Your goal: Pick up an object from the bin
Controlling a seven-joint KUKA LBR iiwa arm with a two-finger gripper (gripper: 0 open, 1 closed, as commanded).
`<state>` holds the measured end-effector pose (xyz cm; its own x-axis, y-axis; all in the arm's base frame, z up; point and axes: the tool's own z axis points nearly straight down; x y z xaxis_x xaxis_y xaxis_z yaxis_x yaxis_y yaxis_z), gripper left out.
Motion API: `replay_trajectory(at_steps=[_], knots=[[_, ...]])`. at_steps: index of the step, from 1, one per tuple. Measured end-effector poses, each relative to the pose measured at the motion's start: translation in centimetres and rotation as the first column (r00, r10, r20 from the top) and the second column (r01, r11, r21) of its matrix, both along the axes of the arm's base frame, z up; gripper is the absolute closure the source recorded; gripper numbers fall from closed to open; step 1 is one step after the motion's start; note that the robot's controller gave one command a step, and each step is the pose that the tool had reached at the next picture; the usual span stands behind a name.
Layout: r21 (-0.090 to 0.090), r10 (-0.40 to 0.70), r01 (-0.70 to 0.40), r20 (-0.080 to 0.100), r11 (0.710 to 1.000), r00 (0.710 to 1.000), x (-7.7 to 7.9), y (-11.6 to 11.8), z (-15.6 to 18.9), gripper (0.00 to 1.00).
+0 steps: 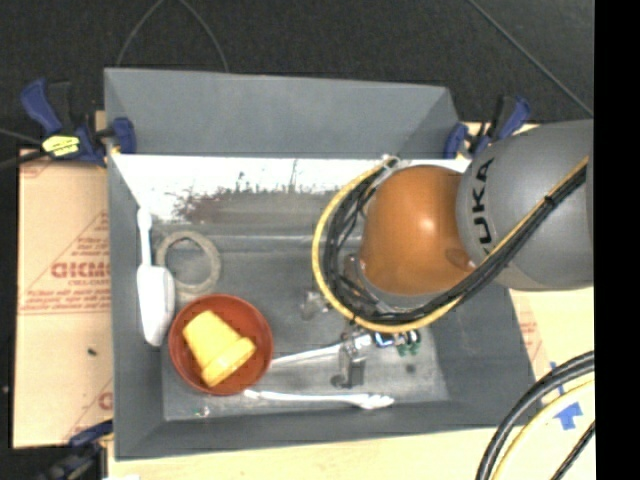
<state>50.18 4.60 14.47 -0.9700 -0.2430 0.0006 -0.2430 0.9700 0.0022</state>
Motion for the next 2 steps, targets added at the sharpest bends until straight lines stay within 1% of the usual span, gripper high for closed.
replay_trajectory(at_steps=[1,2], knots=[[-0.004,0.022,-0.022,0.002,1.0,1.0,-0.8,-1.8,0.4,0.0],[-0.001,-0.005,0.005,0.003,1.0,1.0,-1.9,0.3,-2.3,0.0]])
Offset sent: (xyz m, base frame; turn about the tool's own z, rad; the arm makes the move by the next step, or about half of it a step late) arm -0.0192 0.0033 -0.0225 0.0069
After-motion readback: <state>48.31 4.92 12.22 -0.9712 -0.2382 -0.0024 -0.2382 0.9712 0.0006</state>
